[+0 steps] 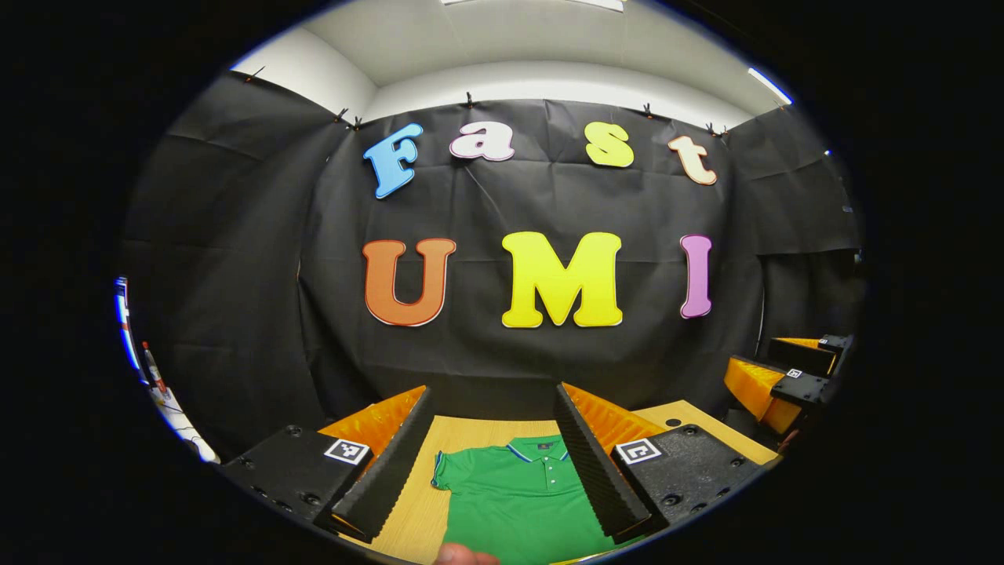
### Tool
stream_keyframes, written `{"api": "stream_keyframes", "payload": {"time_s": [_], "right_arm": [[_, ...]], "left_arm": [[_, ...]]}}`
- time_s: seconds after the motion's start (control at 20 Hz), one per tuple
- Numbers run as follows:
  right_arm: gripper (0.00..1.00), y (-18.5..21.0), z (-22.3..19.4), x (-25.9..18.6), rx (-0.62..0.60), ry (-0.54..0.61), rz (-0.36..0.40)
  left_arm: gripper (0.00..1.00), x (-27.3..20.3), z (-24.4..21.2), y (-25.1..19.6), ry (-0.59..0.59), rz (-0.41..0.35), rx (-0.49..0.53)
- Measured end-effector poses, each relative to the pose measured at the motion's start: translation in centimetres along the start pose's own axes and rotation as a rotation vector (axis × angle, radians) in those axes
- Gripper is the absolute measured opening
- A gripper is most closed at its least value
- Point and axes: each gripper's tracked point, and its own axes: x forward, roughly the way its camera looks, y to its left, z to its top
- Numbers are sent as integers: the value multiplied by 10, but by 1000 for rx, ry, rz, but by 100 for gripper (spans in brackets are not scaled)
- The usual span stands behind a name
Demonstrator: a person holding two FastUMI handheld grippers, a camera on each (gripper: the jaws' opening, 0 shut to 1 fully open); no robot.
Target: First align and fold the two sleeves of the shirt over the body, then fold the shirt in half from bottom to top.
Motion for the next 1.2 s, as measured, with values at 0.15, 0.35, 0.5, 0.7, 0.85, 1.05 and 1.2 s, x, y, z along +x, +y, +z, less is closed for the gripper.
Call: {"api": "stream_keyframes", "payload": {"time_s": [0.15, 0.35, 0.5, 0.7, 0.85, 1.05, 1.2], "right_arm": [[98, -13, -19, 11, 18, 65, 0], [97, -33, -63, 35, 37, 205, -1], [98, -43, -101, 54, 48, 340, 27], [98, -66, -145, 87, 80, 508, 58], [98, -87, -181, 119, 130, 627, 54], [99, -105, -227, 159, 220, 765, 36], [100, -111, -271, 185, 261, 872, 22]], "left_arm": [[98, 6, -12, -11, 19, -14, -2], [98, 19, -27, -28, 57, -29, -10], [98, 31, -33, -40, 77, -31, -16], [98, 48, -40, -52, 96, -26, -11], [98, 57, -45, -58, 114, -15, -5], [98, 66, -60, -63, 162, 9, -9], [98, 67, -68, -60, 186, 34, -2]]}}
